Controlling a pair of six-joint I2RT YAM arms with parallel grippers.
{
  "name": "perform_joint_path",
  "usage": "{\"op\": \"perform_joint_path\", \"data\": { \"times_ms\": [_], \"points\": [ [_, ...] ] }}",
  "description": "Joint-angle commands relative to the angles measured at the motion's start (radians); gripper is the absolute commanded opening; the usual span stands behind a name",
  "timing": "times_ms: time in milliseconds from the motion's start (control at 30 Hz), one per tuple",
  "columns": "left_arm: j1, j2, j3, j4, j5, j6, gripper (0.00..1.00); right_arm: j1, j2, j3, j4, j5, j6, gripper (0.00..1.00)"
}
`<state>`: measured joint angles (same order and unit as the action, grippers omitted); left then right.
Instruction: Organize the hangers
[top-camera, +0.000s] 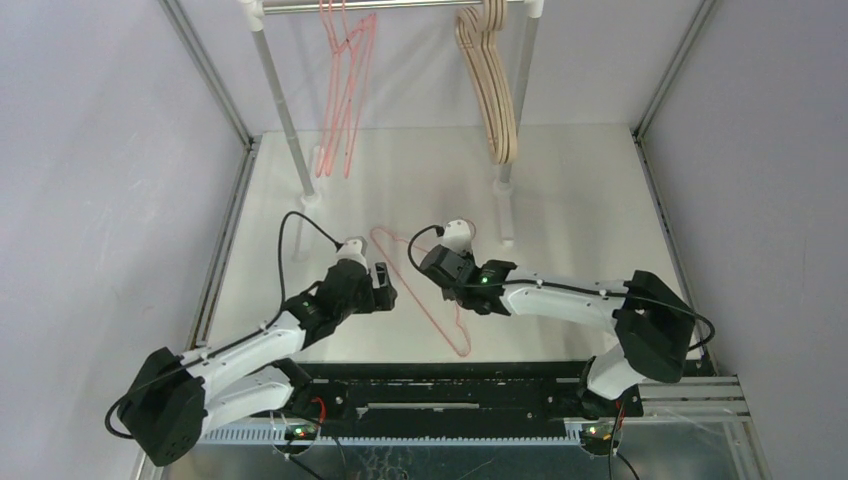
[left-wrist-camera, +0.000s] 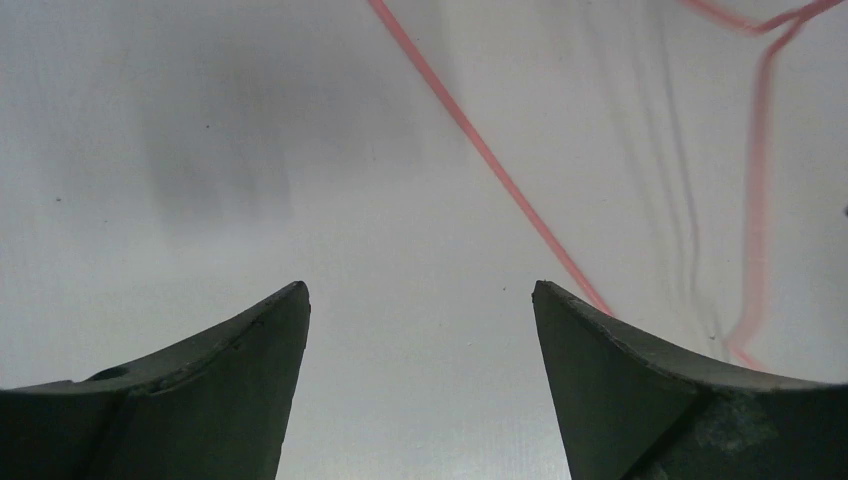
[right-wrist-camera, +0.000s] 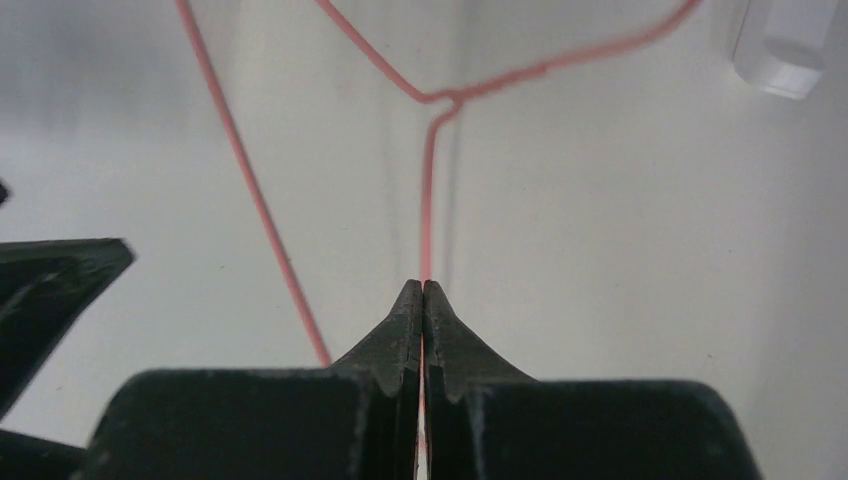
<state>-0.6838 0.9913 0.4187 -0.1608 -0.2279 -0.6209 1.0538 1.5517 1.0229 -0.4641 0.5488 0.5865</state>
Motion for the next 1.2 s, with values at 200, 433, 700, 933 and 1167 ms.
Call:
{"op": "perform_joint_path", "data": {
  "times_ms": [200, 433, 700, 933, 1167],
  "points": [
    [0.006, 0.111, 0.031, 0.122, 0.039, 0.004, 0.85, 0.022, -0.136, -0.103, 0.178, -0.041, -0.062, 0.00],
    [0.004, 0.145, 0.067, 0.114, 0.057, 0.010, 0.85, -0.013, -0.130, -0.100, 0.135, -0.050, -0.076, 0.03],
    [0.004, 0.132, 0.077, 0.098, 0.054, 0.003, 0.85, -0.093, -0.031, -0.075, 0.091, -0.211, -0.081, 0.58],
    [0.004, 0.084, 0.098, 0.036, 0.052, 0.002, 0.85, -0.168, 0.053, 0.018, 0.005, -0.367, -0.102, 0.49],
    [0.004, 0.028, 0.111, -0.003, 0.026, 0.011, 0.85, -0.152, 0.163, 0.115, -0.096, -0.348, -0.122, 0.47]
  ]
}}
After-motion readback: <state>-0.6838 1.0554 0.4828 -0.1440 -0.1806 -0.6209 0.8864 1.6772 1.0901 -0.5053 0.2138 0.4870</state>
